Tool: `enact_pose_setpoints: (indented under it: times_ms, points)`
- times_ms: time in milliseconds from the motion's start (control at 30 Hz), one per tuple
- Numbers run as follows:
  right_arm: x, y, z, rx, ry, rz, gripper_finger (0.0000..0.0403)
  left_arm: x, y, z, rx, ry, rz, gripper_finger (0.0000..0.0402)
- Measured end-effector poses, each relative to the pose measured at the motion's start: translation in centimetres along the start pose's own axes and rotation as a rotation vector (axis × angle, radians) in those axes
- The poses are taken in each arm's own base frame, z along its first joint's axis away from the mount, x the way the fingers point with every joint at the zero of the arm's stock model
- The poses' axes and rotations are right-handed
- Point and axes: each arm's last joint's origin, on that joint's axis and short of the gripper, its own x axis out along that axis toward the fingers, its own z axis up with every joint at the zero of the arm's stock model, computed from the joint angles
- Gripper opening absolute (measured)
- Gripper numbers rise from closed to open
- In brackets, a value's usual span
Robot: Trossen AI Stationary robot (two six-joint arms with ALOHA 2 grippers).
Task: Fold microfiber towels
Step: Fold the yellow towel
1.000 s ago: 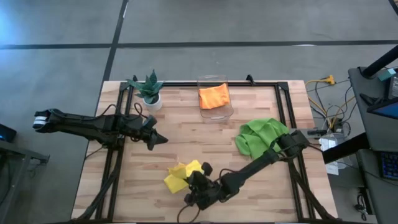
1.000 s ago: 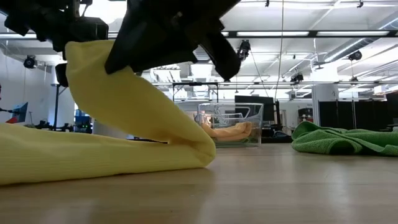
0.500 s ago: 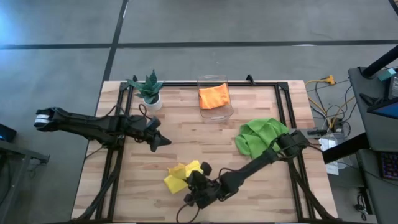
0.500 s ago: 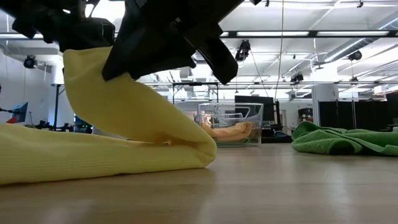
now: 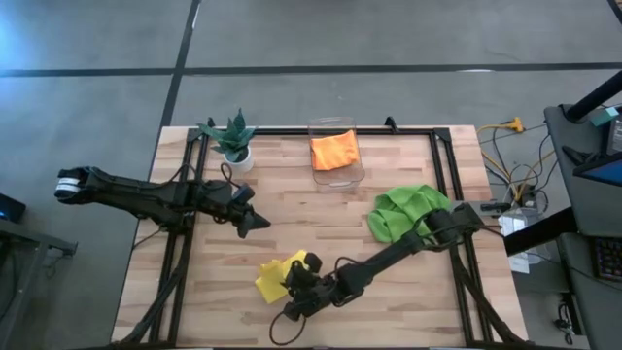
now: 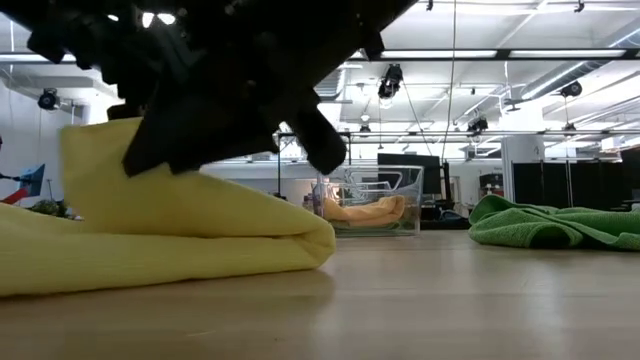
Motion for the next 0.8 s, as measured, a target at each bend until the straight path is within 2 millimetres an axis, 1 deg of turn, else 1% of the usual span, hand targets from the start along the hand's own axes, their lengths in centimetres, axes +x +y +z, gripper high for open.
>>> enact_pose_setpoints:
  times_ms: [100,267,467,567,667,733,800]
  points:
    - [0.1,0.1,-0.2,0.002,0.042,0.044,0.0023,-0.1,0.0,0.0,0.000,-0.002,-0.003,0.0008]
    - [0.2,0.0,0.2,0.039,0.034,0.049,0.0067,-0.1,-0.1,0.0,0.001,-0.004,-0.006,0.0008]
    - [-0.3,0.9,1.8,0.057,0.013,0.070,0.0122,-0.2,-0.1,0.0,0.000,-0.001,-0.008,0.0008]
    - [-0.9,1.6,3.0,0.052,0.020,0.068,0.0142,-0.2,-0.1,0.0,0.000,0.011,-0.025,0.0008]
    - [-2.1,2.1,4.5,0.036,0.053,0.039,0.0153,-0.2,-0.2,-0.1,-0.004,0.021,-0.034,0.0008]
    - [-3.2,2.1,5.6,0.028,0.107,-0.014,0.0155,-0.2,-0.4,-0.1,-0.020,0.025,-0.048,0.0008]
    - [-4.5,1.7,6.3,0.027,0.174,-0.102,0.0153,-0.1,-0.9,-0.2,-0.017,0.039,-0.105,0.0008]
